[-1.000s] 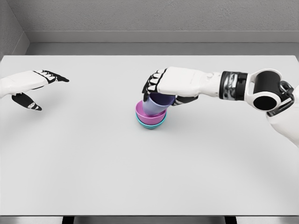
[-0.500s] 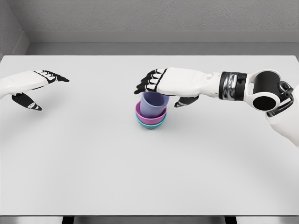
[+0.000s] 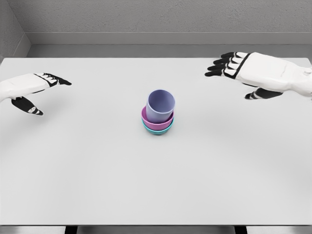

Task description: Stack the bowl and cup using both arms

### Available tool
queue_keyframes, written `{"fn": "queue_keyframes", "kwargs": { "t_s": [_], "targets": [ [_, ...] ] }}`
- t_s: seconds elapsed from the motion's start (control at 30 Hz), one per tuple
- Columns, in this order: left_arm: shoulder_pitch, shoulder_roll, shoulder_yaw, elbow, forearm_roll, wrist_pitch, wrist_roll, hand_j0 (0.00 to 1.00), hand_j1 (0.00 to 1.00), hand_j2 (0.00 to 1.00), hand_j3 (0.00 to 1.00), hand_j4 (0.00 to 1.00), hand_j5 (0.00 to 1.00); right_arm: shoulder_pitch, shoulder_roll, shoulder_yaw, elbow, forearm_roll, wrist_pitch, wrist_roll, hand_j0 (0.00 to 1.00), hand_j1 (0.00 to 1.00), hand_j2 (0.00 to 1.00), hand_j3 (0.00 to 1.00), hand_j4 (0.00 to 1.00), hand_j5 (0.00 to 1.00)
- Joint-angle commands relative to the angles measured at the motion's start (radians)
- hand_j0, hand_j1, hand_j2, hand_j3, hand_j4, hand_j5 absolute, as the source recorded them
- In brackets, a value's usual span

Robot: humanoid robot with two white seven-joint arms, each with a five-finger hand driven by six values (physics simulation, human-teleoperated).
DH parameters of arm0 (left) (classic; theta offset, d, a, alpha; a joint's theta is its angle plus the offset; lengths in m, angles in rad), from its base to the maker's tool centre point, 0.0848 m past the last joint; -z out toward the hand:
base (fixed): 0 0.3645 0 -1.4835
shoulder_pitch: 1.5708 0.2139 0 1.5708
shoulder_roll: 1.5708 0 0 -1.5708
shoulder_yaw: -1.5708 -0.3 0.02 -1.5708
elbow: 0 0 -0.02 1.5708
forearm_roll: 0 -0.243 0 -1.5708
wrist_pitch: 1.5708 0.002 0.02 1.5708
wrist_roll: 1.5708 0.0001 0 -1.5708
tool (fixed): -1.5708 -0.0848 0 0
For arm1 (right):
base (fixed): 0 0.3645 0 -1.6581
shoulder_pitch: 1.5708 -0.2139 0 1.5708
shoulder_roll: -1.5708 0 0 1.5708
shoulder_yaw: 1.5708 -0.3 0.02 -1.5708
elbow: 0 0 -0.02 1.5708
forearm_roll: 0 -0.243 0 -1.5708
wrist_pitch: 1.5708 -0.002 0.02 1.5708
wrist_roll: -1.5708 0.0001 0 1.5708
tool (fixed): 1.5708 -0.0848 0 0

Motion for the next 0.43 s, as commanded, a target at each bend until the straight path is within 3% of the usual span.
{"fn": "queue_keyframes", "kwargs": {
  "t_s": [0.0,0.1,0.4],
  "targets": [
    [0.000,0.005,0.001,-0.002,0.020,0.002,0.000,1.00,1.00,1.00,1.00,1.00,1.00,0.005,-0.046,-0.047,0.003,-0.014,-0.014,-0.001,1.00,1.00,1.00,1.00,1.00,1.00],
    [0.000,0.004,0.001,-0.003,0.018,0.002,-0.001,1.00,1.00,1.00,1.00,1.00,1.00,0.035,-0.057,-0.051,0.043,-0.014,-0.014,-0.001,1.00,1.00,1.00,1.00,1.00,1.00],
    [0.002,0.005,-0.001,-0.002,0.017,0.002,-0.003,1.00,1.00,1.00,1.00,1.00,1.00,0.045,-0.055,-0.048,0.036,-0.012,-0.014,-0.001,1.00,1.00,1.00,1.00,1.00,1.00]
  ]
}}
